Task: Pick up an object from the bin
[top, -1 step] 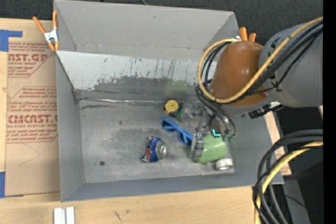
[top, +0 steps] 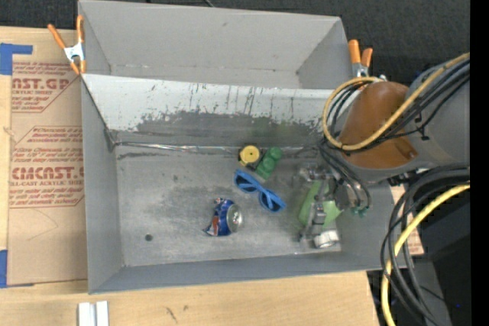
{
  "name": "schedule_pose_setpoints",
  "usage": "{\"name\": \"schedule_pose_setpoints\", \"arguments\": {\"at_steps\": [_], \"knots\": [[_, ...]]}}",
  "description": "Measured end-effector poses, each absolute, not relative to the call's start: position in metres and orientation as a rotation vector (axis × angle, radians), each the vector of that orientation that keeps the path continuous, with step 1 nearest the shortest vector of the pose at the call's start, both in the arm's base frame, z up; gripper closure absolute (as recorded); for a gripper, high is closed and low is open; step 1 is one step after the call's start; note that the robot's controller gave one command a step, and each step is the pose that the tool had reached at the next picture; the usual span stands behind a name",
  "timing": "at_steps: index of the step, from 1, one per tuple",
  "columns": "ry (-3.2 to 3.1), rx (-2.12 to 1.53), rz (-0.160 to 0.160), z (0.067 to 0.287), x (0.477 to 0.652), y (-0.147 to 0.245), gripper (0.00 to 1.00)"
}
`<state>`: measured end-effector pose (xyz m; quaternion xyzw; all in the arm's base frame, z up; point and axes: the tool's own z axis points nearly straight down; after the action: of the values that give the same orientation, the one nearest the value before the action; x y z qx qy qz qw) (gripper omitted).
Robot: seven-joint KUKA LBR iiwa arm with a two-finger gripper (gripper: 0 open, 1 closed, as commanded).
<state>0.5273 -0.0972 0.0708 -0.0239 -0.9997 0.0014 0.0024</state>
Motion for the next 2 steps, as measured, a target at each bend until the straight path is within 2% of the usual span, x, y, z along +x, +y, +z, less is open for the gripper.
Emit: {"name": "schedule_pose_setpoints", "arguments": {"at_steps": [1, 2], "knots": [[-3.147, 0.157, -0.009, 0.0728, 0.5129, -0.1272, 0.0], [-3.153, 0.149, -0.01, 0.0747, 0.5141, -0.1289, 1.0]]}}
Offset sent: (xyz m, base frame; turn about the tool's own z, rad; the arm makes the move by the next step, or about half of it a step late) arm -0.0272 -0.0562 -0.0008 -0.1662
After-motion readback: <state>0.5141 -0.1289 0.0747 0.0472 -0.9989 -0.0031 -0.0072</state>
